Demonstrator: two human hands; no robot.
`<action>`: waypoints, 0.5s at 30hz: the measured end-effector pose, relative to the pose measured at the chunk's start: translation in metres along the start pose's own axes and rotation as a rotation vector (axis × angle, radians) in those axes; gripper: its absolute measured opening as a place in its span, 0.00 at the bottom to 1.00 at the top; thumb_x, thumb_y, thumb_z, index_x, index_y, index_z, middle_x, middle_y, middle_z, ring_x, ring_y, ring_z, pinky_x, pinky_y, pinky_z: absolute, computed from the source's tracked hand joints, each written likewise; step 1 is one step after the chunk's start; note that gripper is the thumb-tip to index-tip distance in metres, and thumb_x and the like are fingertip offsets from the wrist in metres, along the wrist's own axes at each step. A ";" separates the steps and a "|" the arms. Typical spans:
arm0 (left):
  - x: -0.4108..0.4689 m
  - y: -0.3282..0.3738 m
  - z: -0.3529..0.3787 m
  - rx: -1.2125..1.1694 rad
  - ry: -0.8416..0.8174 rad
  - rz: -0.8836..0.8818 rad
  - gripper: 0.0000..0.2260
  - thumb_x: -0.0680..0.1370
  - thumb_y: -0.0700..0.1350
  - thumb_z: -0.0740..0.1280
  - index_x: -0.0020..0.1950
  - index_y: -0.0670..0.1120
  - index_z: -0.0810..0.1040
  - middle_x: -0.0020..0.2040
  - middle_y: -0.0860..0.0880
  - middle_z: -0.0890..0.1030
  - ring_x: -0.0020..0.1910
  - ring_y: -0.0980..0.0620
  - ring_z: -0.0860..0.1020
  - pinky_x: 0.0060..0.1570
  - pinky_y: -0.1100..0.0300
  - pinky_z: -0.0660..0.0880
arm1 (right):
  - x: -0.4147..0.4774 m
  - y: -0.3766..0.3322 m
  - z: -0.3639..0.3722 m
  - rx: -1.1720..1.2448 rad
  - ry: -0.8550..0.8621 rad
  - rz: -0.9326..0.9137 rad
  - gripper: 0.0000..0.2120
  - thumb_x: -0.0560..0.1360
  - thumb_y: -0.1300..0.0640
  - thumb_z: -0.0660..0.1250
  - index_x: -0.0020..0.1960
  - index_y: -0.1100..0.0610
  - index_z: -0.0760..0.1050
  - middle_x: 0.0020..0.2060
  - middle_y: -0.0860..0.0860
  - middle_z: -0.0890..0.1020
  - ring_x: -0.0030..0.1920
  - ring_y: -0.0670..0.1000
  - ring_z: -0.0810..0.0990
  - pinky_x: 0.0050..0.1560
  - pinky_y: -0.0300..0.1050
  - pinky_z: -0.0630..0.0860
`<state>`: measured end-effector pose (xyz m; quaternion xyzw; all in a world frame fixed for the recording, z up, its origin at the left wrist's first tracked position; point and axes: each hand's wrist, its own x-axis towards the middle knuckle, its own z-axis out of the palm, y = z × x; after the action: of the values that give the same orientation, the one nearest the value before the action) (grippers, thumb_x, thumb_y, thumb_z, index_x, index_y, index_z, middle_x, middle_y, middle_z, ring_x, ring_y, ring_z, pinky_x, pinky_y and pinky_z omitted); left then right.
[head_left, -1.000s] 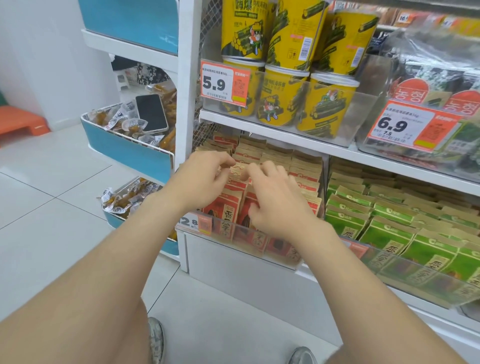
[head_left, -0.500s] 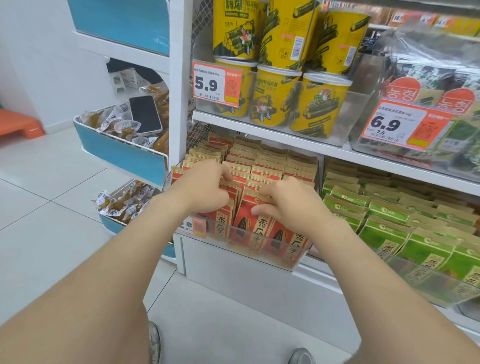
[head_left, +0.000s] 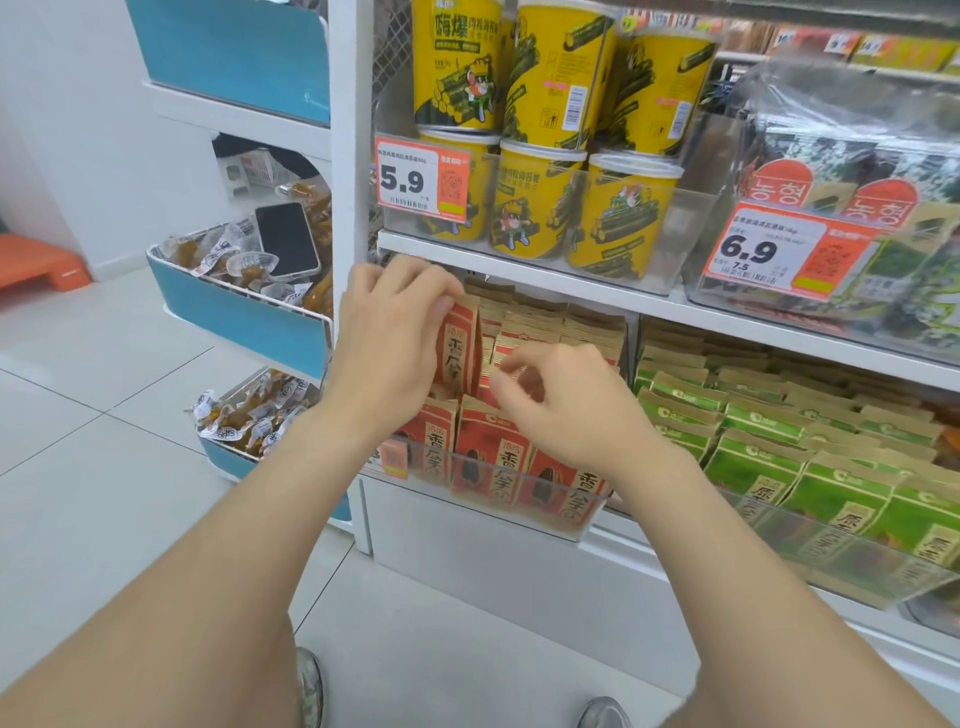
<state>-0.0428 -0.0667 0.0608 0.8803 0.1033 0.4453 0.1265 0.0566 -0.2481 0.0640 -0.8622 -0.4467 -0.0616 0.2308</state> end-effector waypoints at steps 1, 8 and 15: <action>0.001 0.005 -0.003 -0.019 0.083 0.023 0.10 0.89 0.43 0.59 0.60 0.48 0.81 0.62 0.52 0.79 0.58 0.44 0.68 0.59 0.58 0.64 | -0.001 -0.001 -0.001 0.051 0.078 0.002 0.16 0.82 0.41 0.64 0.65 0.46 0.81 0.44 0.42 0.85 0.46 0.48 0.84 0.50 0.53 0.83; -0.001 0.046 -0.014 -0.357 0.338 0.021 0.08 0.88 0.35 0.57 0.61 0.35 0.76 0.62 0.40 0.76 0.63 0.43 0.76 0.65 0.50 0.74 | -0.015 -0.023 -0.013 0.322 0.279 -0.223 0.22 0.81 0.50 0.72 0.73 0.49 0.74 0.58 0.44 0.83 0.55 0.46 0.82 0.57 0.49 0.79; -0.017 0.074 -0.013 -0.857 0.141 -0.258 0.10 0.87 0.48 0.67 0.66 0.49 0.70 0.66 0.48 0.75 0.55 0.47 0.86 0.51 0.49 0.85 | -0.026 -0.034 -0.020 0.303 0.551 -0.077 0.10 0.82 0.46 0.70 0.59 0.49 0.80 0.35 0.46 0.83 0.34 0.52 0.80 0.41 0.55 0.77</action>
<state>-0.0584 -0.1395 0.0787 0.6960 0.0268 0.4876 0.5264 0.0164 -0.2599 0.0852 -0.7513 -0.4037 -0.2343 0.4666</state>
